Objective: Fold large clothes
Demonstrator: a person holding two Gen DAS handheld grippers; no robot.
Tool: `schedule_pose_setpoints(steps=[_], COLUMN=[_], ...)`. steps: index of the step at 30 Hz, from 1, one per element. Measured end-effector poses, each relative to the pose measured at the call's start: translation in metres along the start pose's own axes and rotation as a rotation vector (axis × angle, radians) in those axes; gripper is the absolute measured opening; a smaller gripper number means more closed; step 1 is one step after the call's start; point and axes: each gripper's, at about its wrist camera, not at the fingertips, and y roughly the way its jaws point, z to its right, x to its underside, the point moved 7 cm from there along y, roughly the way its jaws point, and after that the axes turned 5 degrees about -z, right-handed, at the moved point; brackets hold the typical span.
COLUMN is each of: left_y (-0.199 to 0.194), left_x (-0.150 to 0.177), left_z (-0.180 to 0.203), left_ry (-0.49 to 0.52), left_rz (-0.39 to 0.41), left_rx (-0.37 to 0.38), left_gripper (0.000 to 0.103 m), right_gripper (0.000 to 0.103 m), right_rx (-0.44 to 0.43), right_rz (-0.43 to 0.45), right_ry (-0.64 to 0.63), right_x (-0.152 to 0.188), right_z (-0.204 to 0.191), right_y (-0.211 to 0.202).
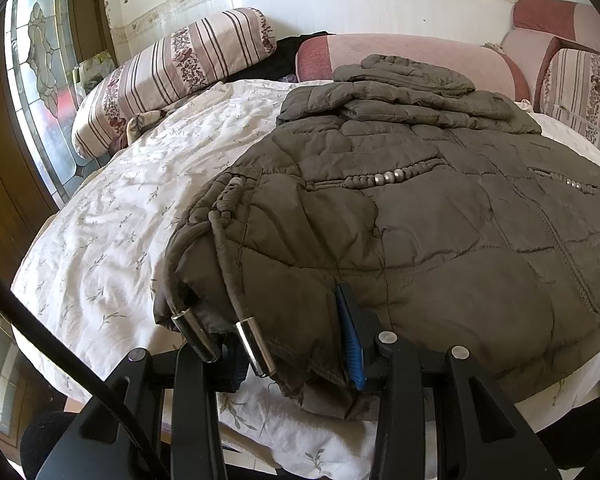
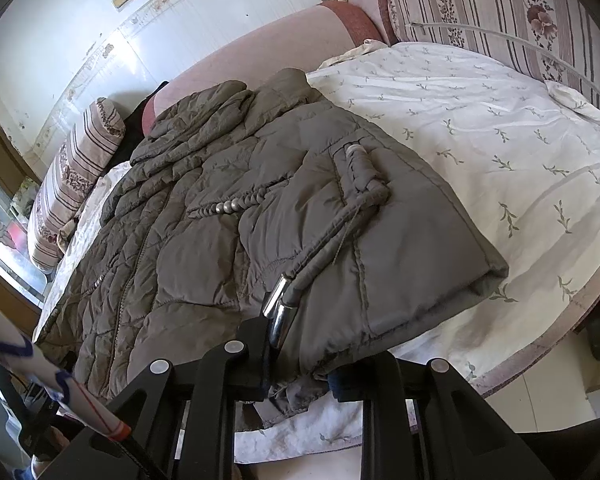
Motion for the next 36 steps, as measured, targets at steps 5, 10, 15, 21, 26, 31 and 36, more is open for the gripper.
schedule_pose_setpoints(steps=[5, 10, 15, 21, 26, 31, 36], left_y=[0.0, -0.003, -0.008, -0.012, -0.011, -0.011, -0.01], left_x=[0.0, 0.001, 0.002, 0.004, 0.003, 0.002, 0.0], left_z=[0.0, -0.001, -0.002, -0.003, -0.003, -0.002, -0.001], left_ry=[0.002, -0.002, -0.009, -0.015, -0.018, -0.016, -0.016], left_rz=[-0.001, -0.006, -0.013, -0.016, -0.018, -0.017, -0.017], left_rx=[-0.001, 0.001, 0.006, 0.012, 0.012, 0.016, 0.026], left_gripper=[0.037, 0.037, 0.037, 0.036, 0.036, 0.033, 0.028], right_gripper=[0.021, 0.02, 0.02, 0.019, 0.019, 0.019, 0.019], right_rx=[0.001, 0.003, -0.002, -0.005, -0.002, 0.002, 0.003], right_rz=[0.005, 0.01, 0.012, 0.014, 0.013, 0.012, 0.01], right_ry=[-0.006, -0.015, -0.017, -0.025, -0.034, -0.037, -0.037], right_x=[0.0, 0.001, 0.0, 0.001, 0.0, -0.001, -0.001], right_z=[-0.001, -0.003, -0.004, -0.004, -0.004, -0.004, -0.004], right_y=[-0.002, -0.006, -0.009, -0.014, -0.014, -0.013, -0.013])
